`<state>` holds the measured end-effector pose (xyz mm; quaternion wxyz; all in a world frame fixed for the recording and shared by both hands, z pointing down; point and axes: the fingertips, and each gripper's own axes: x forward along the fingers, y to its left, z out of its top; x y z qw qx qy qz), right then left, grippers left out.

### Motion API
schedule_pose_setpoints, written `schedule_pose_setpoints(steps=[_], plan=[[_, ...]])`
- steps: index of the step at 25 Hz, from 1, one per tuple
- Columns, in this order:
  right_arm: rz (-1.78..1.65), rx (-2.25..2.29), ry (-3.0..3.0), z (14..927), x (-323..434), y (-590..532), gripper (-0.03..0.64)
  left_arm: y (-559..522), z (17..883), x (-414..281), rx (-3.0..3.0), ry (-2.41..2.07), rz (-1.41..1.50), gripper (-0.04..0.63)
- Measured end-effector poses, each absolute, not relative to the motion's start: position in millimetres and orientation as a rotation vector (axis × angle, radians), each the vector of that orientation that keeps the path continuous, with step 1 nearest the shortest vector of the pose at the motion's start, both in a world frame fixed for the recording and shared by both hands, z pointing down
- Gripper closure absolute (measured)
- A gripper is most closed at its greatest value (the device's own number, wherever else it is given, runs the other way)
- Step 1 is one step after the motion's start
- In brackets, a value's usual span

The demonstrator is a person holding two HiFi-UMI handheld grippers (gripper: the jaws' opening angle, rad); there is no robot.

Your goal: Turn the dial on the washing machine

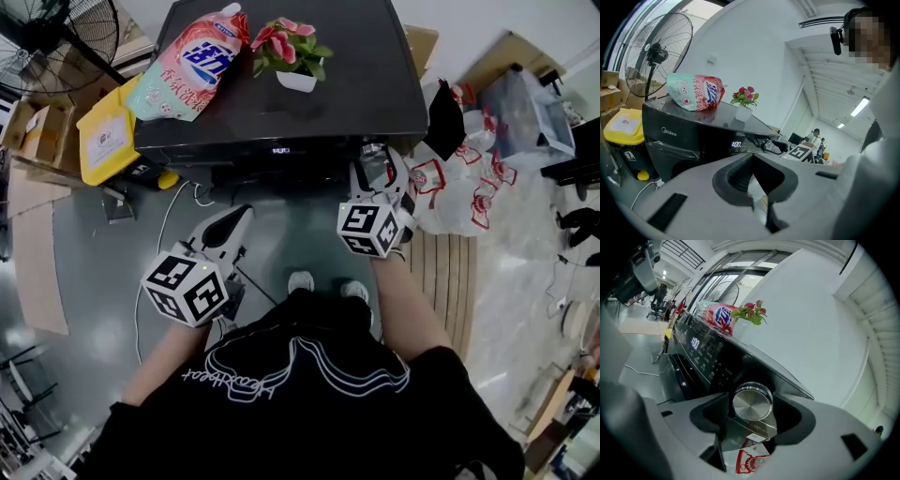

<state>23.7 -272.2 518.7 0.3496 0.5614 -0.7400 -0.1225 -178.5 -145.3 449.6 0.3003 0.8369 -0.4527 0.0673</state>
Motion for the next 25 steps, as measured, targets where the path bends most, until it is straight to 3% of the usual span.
schedule_pose_setpoints(steps=[16, 25], plan=[[-0.279, 1.489, -1.937, 519.6, 26.7, -275.5, 0.339, -151.3, 451.6, -177.3, 2.214, -1.206, 0.187, 0.592], [0.104, 1.623, -2.182, 519.5, 33.5, -277.4, 0.339, -153.8, 453.6, -175.5, 2.211, -1.201, 0.190, 0.592]])
